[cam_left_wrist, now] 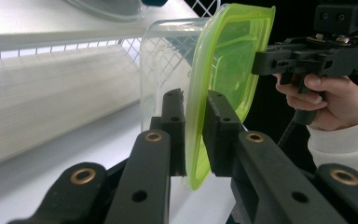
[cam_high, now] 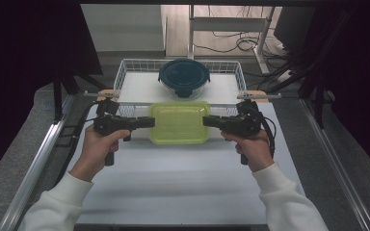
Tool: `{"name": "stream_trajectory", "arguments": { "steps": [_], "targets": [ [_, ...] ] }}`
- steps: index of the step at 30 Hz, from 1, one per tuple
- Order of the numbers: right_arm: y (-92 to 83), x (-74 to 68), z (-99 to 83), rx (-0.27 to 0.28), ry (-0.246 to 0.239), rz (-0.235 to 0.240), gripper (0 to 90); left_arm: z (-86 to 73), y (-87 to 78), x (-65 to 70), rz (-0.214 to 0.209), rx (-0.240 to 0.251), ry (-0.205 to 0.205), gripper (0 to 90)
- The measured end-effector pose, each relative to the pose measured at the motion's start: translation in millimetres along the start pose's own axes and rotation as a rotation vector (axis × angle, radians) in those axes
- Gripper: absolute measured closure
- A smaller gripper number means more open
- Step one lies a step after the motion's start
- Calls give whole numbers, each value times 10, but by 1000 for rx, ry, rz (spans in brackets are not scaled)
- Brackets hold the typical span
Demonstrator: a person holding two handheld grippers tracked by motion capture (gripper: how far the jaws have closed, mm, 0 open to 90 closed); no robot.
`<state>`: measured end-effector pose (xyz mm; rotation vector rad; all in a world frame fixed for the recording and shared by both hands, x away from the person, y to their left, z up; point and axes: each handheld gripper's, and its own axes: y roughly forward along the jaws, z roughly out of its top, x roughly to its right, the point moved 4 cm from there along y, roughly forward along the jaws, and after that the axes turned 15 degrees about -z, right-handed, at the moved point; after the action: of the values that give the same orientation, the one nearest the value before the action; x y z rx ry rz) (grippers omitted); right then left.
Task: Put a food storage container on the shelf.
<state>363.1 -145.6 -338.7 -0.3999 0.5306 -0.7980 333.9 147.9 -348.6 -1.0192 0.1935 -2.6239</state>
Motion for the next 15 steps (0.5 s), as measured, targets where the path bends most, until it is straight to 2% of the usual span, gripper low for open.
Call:
{"name": "stream_trajectory", "arguments": {
  "steps": [9, 15],
  "targets": [
    [-76, -23, 175, 19, -5, -3, 793, 194, -17, 59, -1, 11, 16, 802],
    [-96, -8, 313, 32, -1, -7, 794, 363, -24, 96, 5, 7, 45, 802]
  ]
}}
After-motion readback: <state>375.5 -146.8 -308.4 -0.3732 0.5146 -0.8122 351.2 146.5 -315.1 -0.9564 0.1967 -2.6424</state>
